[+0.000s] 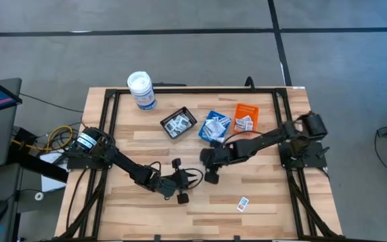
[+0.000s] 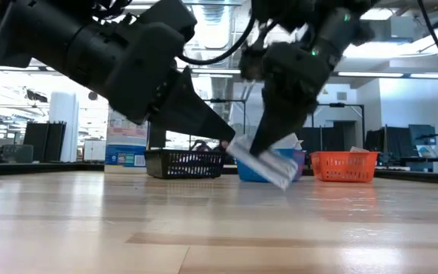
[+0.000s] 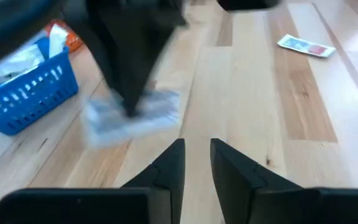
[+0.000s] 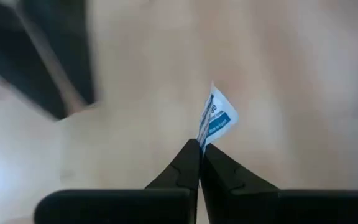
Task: Pick & Place First Aid Supplies
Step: Put the blue bandage into the blue bin, then adjust the blue bandages in the blue bin
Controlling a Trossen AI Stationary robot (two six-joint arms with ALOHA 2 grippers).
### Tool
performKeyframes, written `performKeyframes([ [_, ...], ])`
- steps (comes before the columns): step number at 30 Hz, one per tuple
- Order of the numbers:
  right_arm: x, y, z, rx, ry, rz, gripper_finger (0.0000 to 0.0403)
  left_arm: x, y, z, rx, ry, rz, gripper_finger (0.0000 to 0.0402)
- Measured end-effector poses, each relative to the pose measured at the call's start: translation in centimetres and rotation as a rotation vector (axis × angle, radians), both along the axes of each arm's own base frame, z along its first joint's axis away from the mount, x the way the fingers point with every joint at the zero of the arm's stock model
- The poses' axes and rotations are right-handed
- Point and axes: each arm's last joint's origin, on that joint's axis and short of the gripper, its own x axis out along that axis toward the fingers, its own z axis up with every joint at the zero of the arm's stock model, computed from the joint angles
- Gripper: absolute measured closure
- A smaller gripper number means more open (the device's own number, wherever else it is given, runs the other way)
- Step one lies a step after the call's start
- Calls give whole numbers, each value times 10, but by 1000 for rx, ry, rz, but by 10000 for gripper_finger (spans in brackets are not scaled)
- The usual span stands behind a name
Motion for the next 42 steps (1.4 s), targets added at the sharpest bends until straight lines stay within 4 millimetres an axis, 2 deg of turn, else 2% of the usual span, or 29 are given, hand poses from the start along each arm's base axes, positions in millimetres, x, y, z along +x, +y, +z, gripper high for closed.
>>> performKeyframes([
  [6, -18, -23, 47, -307, -104, -222, 402, 2, 5, 0, -66, -9, 36, 328],
  [9, -24, -42, 63, -447, -129, -318, 400, 1, 3, 0, -82, -12, 36, 329],
  [11, -26, -58, 70, -463, -145, -381, 399, 1, 3, 0, -81, -11, 35, 329],
  [14, -26, -81, 69, -399, -117, -400, 398, 1, 3, 0, -82, -11, 34, 330],
  [17, -24, -99, 60, -257, -73, -356, 398, 1, 3, 0, -82, -11, 33, 330],
  [19, -23, -107, 50, -206, -26, -337, 398, 1, 3, 0, -83, -11, 32, 330],
  [23, -21, -117, 36, -212, 29, -334, 397, 1, 3, -1, -82, -10, 31, 330],
  [27, -21, -123, 34, -211, 35, -353, 380, 1, 3, -1, -80, -10, 31, 330],
  [32, -23, -123, 39, -218, 26, -343, 338, 1, 3, -1, -80, -10, 30, 330],
  [37, -31, -122, 34, -223, 131, -334, 297, 1, 3, -1, -81, -10, 30, 330],
  [42, -35, -121, 32, -227, 175, -330, 275, 1, 2, -1, -93, -3, 2, 330],
])
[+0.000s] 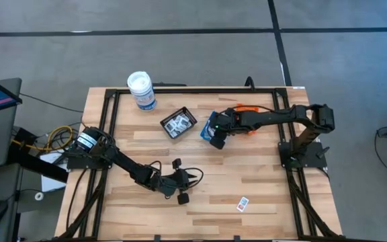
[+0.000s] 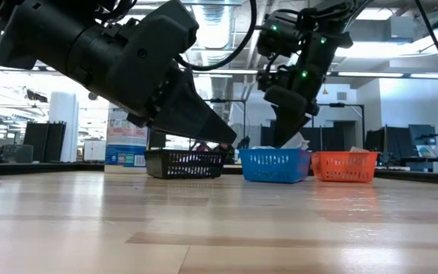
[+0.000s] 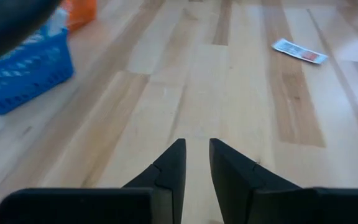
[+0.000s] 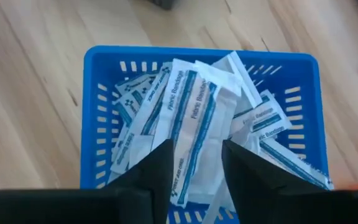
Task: Pick & Place First Aid Supplies
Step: Adjust the blue bandages in the blue bin
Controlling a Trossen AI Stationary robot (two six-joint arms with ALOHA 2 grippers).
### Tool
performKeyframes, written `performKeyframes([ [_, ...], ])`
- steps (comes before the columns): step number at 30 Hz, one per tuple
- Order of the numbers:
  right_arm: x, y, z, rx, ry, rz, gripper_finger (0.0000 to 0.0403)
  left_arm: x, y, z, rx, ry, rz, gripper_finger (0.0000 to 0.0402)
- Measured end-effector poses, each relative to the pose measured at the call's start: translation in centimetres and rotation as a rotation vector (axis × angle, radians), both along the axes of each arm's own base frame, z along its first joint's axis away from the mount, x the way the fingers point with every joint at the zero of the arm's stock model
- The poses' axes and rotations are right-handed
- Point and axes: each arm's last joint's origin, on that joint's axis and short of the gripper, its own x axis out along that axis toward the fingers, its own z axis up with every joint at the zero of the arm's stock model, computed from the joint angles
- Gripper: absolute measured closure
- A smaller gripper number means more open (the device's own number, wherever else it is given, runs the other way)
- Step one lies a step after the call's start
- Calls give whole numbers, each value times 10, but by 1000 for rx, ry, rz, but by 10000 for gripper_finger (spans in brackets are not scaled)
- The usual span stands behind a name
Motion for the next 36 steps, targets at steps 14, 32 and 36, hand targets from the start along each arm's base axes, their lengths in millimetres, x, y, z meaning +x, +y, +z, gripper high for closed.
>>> performKeyframes([
  [14, 0, -4, 21, -110, 56, -128, 266, 1, 1, 0, -14, 9, -38, 330],
  [32, 0, 4, 17, -35, 57, -189, 284, 1, 0, 0, -14, 9, -39, 330],
  [36, 0, 4, 17, -35, 59, -190, 284, 1, 0, -1, -14, 9, -39, 330],
])
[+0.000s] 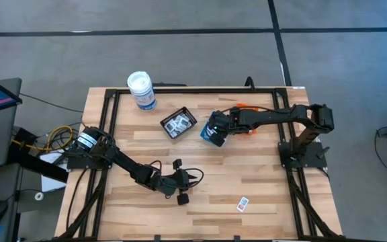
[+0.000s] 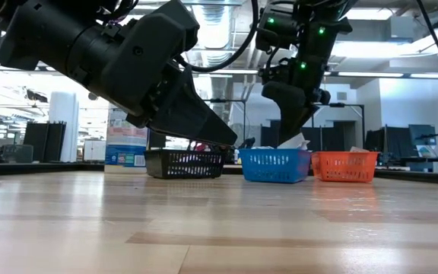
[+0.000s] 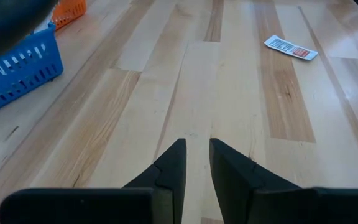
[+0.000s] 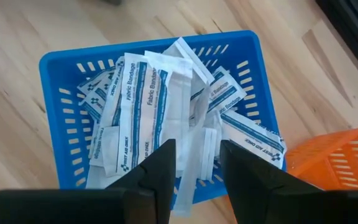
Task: Pick & Place First Aid Supplies
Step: Adjust the blue bandages in the blue bin
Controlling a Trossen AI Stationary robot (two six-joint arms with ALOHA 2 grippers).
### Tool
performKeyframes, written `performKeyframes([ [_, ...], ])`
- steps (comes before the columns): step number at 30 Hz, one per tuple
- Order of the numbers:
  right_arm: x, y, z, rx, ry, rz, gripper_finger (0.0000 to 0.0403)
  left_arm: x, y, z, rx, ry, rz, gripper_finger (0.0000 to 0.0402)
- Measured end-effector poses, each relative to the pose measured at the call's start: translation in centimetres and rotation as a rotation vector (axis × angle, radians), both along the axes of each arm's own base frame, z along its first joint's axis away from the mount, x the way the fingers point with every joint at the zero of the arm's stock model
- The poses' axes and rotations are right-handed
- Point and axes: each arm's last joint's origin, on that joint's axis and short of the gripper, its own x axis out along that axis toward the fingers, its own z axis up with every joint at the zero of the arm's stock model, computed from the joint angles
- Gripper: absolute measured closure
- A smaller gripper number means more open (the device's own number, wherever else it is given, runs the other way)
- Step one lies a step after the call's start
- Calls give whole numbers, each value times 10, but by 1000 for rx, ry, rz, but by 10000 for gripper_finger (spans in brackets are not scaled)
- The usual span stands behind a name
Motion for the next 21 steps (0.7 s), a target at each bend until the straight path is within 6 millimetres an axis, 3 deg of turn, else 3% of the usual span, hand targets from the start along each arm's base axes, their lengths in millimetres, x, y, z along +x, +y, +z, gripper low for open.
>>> performKeyframes([
  [21, -6, 2, -7, 17, 48, -107, 285, 0, 0, 0, 0, 0, 0, 330],
])
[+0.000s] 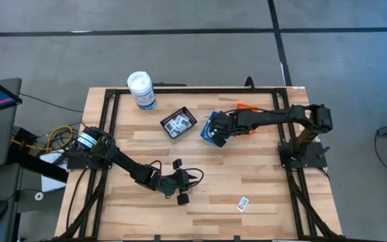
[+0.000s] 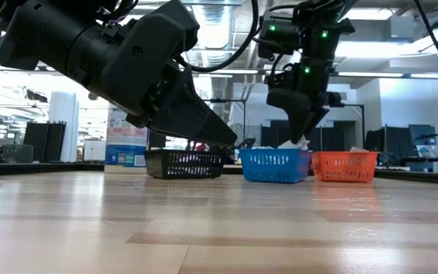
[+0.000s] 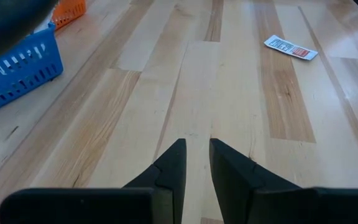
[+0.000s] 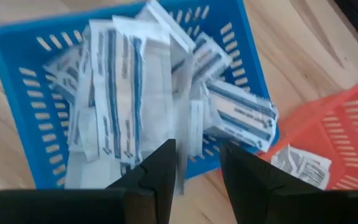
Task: Pick & Place First Aid Supplies
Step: Adjust the blue bandages in the blue bin
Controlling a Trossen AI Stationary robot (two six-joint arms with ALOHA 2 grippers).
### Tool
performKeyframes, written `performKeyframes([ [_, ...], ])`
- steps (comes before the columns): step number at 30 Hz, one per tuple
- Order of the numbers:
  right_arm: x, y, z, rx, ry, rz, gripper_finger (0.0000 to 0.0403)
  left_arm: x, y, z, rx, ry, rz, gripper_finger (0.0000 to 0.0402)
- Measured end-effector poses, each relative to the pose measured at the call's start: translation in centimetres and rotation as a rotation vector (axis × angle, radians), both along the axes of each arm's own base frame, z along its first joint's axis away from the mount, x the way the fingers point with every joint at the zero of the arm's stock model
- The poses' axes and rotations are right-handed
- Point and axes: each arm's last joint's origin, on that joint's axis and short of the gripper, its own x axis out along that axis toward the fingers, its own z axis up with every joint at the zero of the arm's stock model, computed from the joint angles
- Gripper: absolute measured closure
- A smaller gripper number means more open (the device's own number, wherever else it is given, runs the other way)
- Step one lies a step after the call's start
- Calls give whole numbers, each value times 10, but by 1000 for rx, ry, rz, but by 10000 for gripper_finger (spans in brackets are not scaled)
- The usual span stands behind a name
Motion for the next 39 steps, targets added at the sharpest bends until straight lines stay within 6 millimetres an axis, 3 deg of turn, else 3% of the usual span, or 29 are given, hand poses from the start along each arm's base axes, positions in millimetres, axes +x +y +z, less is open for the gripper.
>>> performKeyframes([
  [6, 5, 1, -22, 9, 86, 12, 300, 0, 0, 0, 0, 0, 0, 330],
  [12, 12, 9, -37, -19, 143, 71, 382, -1, 0, -1, 8, 14, 0, 330],
  [16, 13, 18, -32, -42, 145, 120, 391, -1, 1, -3, 14, 27, 0, 330],
  [29, 9, 22, 21, -175, 39, 119, 399, -2, 1, -5, 24, 45, 0, 330],
  [39, 9, 21, 15, -173, 37, 40, 401, -2, 1, -5, 24, 46, 0, 330],
])
